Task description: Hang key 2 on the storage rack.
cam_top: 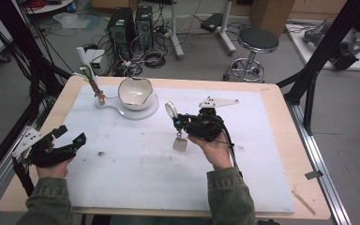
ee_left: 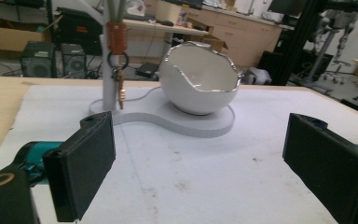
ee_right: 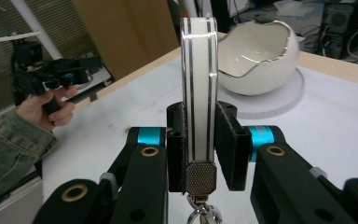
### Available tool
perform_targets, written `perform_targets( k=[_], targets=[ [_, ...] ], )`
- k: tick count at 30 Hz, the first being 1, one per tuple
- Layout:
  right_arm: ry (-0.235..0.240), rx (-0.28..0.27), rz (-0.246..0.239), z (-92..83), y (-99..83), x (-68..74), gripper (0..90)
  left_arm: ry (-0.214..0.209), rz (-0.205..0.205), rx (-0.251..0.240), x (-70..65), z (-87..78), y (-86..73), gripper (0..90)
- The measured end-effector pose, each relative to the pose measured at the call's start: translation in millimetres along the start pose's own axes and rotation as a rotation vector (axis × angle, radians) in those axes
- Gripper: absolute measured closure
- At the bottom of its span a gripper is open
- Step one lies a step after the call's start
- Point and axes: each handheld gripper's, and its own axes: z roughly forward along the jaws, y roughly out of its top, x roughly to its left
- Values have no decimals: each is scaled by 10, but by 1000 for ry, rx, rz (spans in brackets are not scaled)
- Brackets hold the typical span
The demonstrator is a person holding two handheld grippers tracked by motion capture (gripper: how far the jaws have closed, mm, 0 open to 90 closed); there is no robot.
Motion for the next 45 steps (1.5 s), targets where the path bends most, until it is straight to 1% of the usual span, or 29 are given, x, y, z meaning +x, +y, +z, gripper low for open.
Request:
perform_targets(
  k=[4,6,9,10,11,17,21,28,32,35,41,45],
  targets=[
    [19,-1,-8,60,-10,69,750,-48,-4,-4,-83,40,51,97],
    [29,-3,-11,82,-12,99,750,-76,-3,4,-134,67,79,97],
    [47,-5,-14,117,-16,145,750,-120,4,9,-215,104,116,97],
    [53,-4,-14,126,-17,157,750,-141,8,12,-254,123,129,97],
    [56,-7,-21,144,-19,172,750,-155,10,16,-285,140,137,97],
    [89,-5,-30,220,-28,263,750,-232,29,47,-440,224,171,97],
    [107,-3,-34,273,-40,310,750,-266,23,48,-512,253,198,97],
    [140,-6,-47,339,-53,405,750,-322,34,52,-634,294,251,97],
    [153,-12,-46,354,-55,451,750,-355,37,53,-700,313,283,98],
    [164,-16,-52,362,-55,482,750,-381,34,47,-739,325,287,98],
    [182,-4,-64,419,-73,557,750,-418,33,59,-802,364,283,97],
    [200,2,-67,469,-89,591,750,-459,16,58,-858,390,310,100]
  ],
)
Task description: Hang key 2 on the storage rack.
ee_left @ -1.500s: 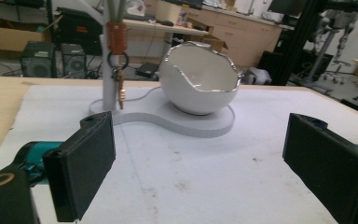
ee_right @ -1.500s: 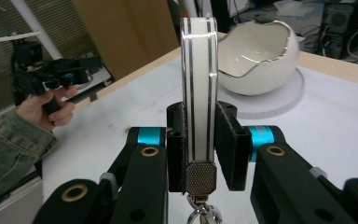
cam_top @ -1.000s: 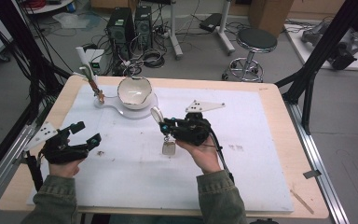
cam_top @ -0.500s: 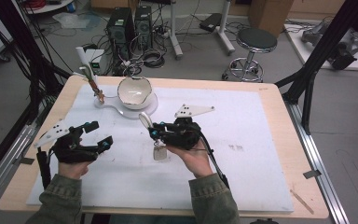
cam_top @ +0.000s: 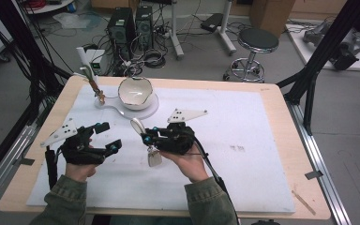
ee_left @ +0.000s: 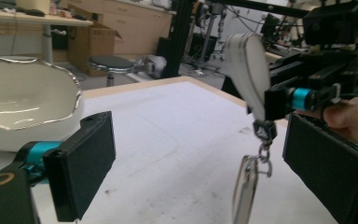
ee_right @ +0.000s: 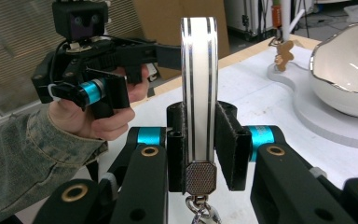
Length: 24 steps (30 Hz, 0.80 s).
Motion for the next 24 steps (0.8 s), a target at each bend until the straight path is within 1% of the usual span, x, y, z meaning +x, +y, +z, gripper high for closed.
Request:
perform_targets(
  k=[4,8,10,13,15,17,22,24],
  targets=[
    [18,3,1,49,-7,34,750,-53,-4,10,-51,51,47,104],
    [47,5,-10,112,-9,74,750,-110,-28,9,-83,89,71,107],
    [59,12,-17,139,-14,92,750,-140,-32,2,-93,91,88,137],
    [68,16,-19,163,-13,116,750,-166,-38,-3,-100,87,113,177],
    [75,16,-24,172,-10,124,750,-175,-41,-11,-96,82,120,225],
    [83,13,-27,177,-9,131,750,-180,-47,-13,-88,82,121,243],
    [94,13,-35,201,-7,146,750,-200,-37,-24,-76,84,121,343],
    [100,18,-35,211,-5,152,750,-198,-36,-22,-72,91,118,379]
  ],
)
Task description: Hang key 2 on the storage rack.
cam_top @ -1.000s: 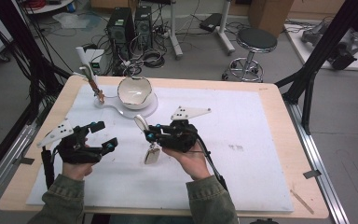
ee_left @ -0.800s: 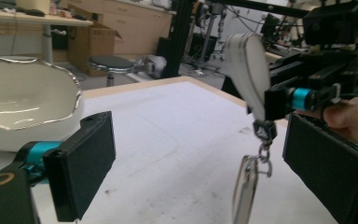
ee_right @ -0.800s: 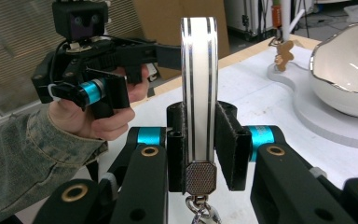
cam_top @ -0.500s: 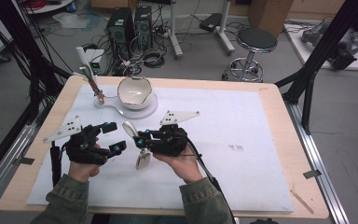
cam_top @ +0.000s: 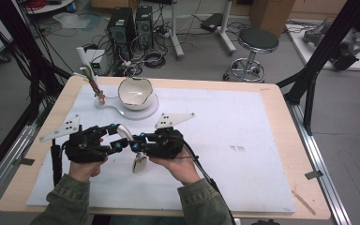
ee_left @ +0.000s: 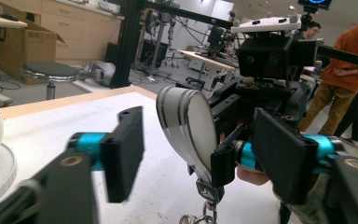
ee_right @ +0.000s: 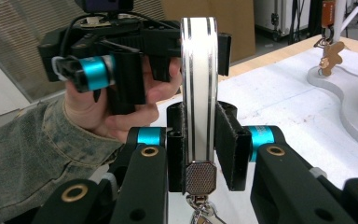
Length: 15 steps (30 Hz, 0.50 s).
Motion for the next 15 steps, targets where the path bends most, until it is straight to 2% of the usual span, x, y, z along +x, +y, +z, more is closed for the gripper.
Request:
perform_targets(
  k=[7,9,10,15],
  targets=[
    [8,4,-10,22,1,-1,750,-12,1,-9,14,3,0,521],
    [13,8,-15,25,1,1,750,-12,6,-11,31,-6,2,604],
    [12,8,-21,30,1,-1,750,-26,1,-17,41,-3,2,637],
    [8,9,-10,36,3,-10,730,-35,15,-23,44,10,2,699]
  ],
)
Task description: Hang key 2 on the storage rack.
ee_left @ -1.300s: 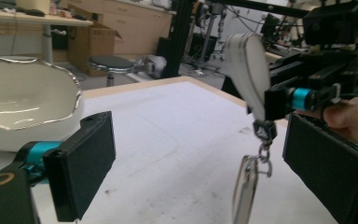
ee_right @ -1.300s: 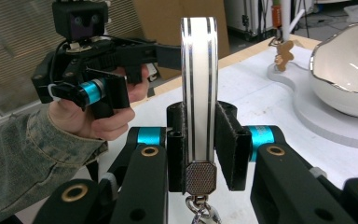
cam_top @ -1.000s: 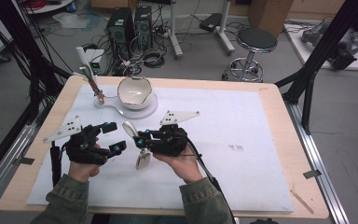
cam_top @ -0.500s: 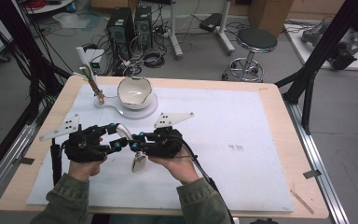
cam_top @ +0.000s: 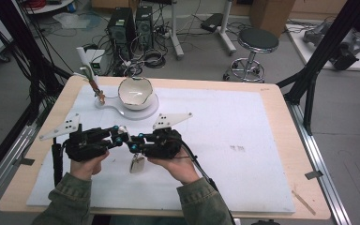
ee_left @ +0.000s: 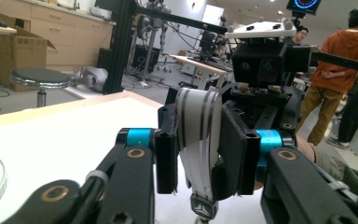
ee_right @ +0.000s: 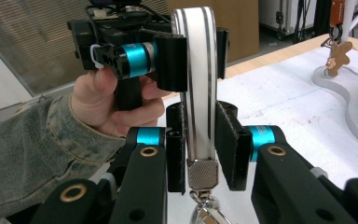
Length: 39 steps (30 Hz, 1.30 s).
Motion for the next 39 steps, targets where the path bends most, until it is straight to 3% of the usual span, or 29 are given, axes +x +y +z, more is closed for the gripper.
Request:
perform_targets(
  k=[4,6,8,11,15,20,25,27,30,39],
  targets=[
    [-23,-10,16,-31,8,-25,689,41,27,5,-2,-2,2,740],
    [-41,-13,21,-63,16,-30,622,49,19,6,5,-1,2,740],
    [-82,-6,20,-90,22,-36,549,53,17,10,2,4,7,741],
    [-138,19,16,-136,32,-58,439,78,54,33,-18,5,53,741],
    [-192,45,20,-228,56,-93,311,92,56,13,-32,-7,138,741],
    [-294,58,46,-375,66,-122,124,105,76,6,-85,17,230,741],
    [-355,48,63,-539,52,-146,80,147,111,28,-83,29,285,741],
    [-373,45,58,-592,37,-158,3,165,119,37,-73,22,299,740],
    [-424,39,67,-681,0,-180,3,178,130,40,-70,8,328,740],
    [-502,18,74,-965,-186,-263,4,224,151,54,-22,-43,459,741]
  ],
)
